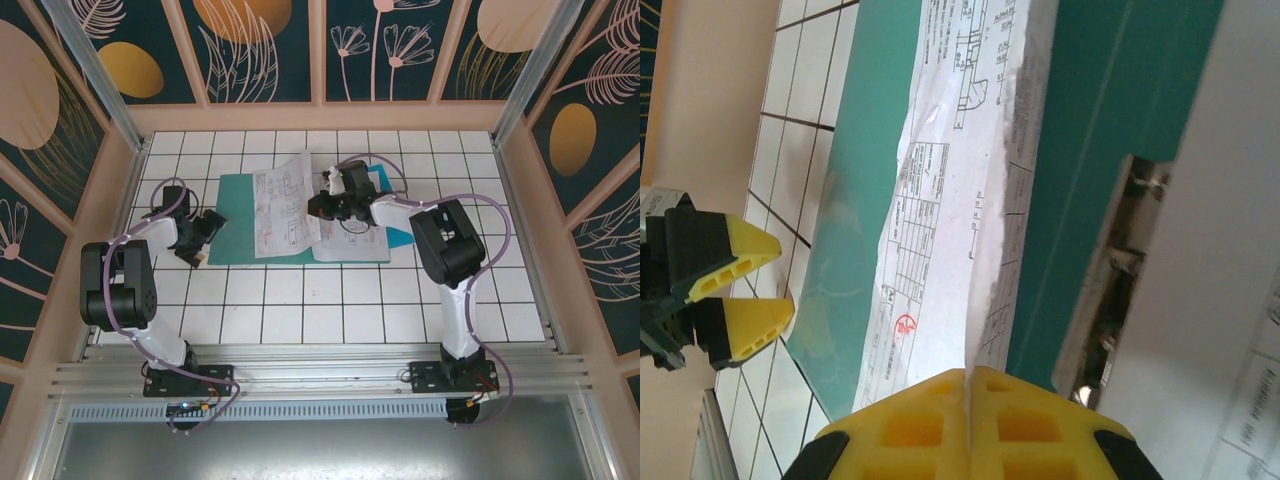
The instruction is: Put the files into the folder
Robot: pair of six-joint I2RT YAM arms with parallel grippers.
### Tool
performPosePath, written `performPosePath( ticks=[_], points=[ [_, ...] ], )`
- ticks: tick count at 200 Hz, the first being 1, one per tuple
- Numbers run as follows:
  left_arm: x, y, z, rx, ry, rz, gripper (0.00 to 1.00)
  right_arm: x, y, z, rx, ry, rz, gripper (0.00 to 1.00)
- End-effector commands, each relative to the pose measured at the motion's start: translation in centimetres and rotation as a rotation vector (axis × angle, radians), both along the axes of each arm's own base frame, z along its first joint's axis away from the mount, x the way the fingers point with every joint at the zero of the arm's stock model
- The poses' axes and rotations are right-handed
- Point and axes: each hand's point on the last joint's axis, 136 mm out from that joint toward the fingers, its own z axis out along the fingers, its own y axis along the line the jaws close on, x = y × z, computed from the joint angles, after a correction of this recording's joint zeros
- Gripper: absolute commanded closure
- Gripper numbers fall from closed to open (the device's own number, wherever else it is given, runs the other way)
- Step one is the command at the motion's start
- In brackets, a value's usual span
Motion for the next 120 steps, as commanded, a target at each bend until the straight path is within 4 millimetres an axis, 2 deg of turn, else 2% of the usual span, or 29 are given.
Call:
performPosePath(
  ticks=[1, 60, 120],
  points=[
    [-1.5, -2.1, -1.5, -0.101, 0.050, -0.035, 0.01, 0.0, 1.0, -0.2, -0.054, 0.013, -0.011, 1.00],
    [-1.8, -2.5, -1.8, -0.121, 0.053, -0.036, 0.01, 1.2, 2.4, 0.2, 0.001, 0.031, -0.056, 1.00],
    [-1.9, -2.6, -1.8, -0.134, 0.050, -0.033, 0.01, 1.8, 4.3, -0.7, 0.048, 0.067, -0.069, 1.00]
  ],
)
